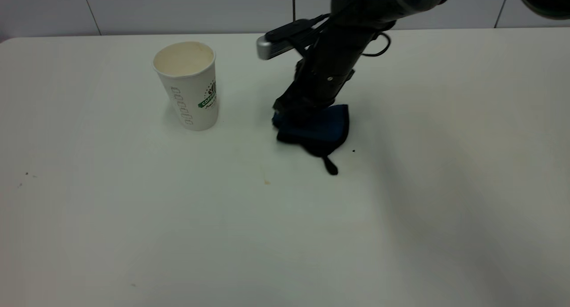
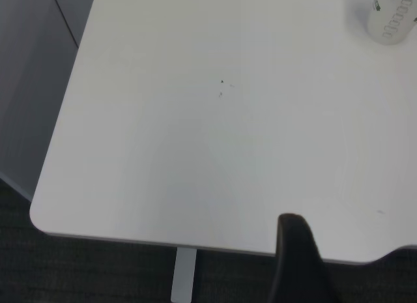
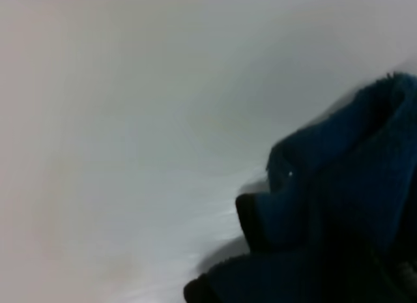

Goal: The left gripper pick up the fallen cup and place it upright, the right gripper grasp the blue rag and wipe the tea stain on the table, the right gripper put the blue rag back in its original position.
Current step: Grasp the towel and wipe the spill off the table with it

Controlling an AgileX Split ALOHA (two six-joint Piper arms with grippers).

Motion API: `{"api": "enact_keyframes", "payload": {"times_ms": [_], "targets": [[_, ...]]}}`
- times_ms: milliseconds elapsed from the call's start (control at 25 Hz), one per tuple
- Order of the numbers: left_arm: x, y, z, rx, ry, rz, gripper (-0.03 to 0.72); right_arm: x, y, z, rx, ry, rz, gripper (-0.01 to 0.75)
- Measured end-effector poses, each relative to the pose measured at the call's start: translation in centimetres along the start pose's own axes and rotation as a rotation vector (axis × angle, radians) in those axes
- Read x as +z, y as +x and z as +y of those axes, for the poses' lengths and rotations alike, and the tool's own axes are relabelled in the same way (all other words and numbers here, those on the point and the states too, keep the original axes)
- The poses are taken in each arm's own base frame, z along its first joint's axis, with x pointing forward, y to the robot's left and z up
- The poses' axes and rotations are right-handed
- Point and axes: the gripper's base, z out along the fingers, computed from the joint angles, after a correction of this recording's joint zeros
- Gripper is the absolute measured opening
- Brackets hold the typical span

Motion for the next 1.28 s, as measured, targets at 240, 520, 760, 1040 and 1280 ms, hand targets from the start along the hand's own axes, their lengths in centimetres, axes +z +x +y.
{"api": "enact_keyframes", "payload": {"times_ms": [240,520,760,1040,1280], "targets": [[0.0,0.0,0.0,0.0,0.0,0.0,0.472,0.9,0.0,8.0,-0.084,-0.15,0.115,0.04],[0.0,0.0,0.0,0.0,0.0,0.0,0.472,0.7,1.8,10.3,-0.167,-0.215,0.312,0.04],[0.0,0.0,0.0,0.0,0.0,0.0,0.472,-1.3,2.8,0.2,-0.002,-0.033,0.356,0.04],[0.0,0.0,0.0,0.0,0.0,0.0,0.472,-4.8,6.4,-12.8,0.214,0.23,0.335,0.04],[0.0,0.0,0.0,0.0,0.0,0.0,0.472,-6.9,9.4,-18.5,0.36,0.304,0.329,0.046]]}}
